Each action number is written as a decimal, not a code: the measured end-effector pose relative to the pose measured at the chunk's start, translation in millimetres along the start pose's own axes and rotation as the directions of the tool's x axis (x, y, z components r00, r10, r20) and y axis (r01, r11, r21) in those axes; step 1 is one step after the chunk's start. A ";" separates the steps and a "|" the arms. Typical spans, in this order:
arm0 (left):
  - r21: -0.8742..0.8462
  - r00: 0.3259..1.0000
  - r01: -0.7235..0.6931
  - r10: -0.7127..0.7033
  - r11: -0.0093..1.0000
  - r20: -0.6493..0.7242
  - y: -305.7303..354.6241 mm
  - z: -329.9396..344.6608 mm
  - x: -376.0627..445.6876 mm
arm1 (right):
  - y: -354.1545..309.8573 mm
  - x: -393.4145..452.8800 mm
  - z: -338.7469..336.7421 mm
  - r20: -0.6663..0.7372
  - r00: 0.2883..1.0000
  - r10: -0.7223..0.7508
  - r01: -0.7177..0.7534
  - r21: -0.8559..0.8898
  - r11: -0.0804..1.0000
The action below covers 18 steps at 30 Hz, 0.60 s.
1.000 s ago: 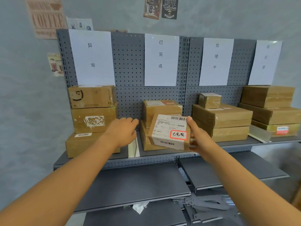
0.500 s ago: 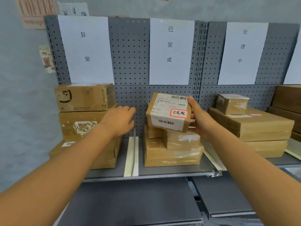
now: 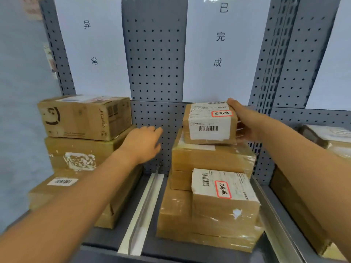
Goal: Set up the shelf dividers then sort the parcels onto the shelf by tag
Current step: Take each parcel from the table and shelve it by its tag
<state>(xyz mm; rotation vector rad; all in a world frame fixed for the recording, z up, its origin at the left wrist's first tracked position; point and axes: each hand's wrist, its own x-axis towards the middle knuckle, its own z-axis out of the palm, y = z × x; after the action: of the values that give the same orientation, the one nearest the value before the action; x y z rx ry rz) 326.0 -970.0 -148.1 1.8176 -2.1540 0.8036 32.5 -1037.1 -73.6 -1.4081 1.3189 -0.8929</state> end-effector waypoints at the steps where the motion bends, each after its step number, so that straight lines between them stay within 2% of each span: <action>1: -0.007 1.000 0.008 -0.008 1.000 0.005 -2.6 3.6 1.9 | 1.4 6.7 -0.8 -0.005 1.000 0.027 -0.027 -0.021 0.999; 3: -0.018 1.000 0.016 -0.016 1.000 0.013 -6.4 9.4 6.0 | 4.1 17.5 -1.8 -0.063 0.997 0.045 -0.050 -0.082 0.995; 6: -0.028 1.000 0.015 -0.014 1.000 0.014 -9.8 13.6 11.1 | -0.3 24.3 -2.4 -0.194 0.981 -0.013 -0.012 -0.127 0.992; 8: -0.047 1.000 0.026 -0.026 0.999 0.008 -11.5 11.2 12.4 | -11.6 24.2 -2.5 -0.268 0.953 -0.141 0.073 -0.248 0.966; 10: -0.062 0.999 0.041 -0.040 0.997 0.007 -12.6 4.9 9.2 | -24.9 17.1 5.7 -0.263 0.899 -0.350 0.239 -0.375 0.896; 12: -0.045 0.999 0.051 -0.050 0.998 0.011 -14.1 -5.4 1.5 | -36.2 6.3 25.0 -0.172 0.819 -0.548 0.426 -0.458 0.780; 14: -0.012 0.998 0.066 -0.066 0.998 0.014 -16.8 -20.1 -10.0 | -45.1 -7.1 55.0 0.001 0.723 -0.691 0.592 -0.518 0.618; 16: 0.017 0.996 0.093 -0.093 0.996 -0.001 -21.6 -37.4 -26.0 | -48.7 -21.1 92.8 0.218 0.619 -0.755 0.729 -0.517 0.448; 18: 0.060 0.991 0.135 -0.134 0.989 -0.023 -27.1 -54.4 -48.4 | -45.1 -36.9 130.7 0.409 0.533 -0.741 0.816 -0.479 0.323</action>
<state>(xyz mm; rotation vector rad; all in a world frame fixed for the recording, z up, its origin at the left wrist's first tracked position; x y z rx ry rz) 352.6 -902.8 -119.4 1.9524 -1.9912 0.8608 163.9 -981.9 -60.2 -2.7584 0.7729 -0.9678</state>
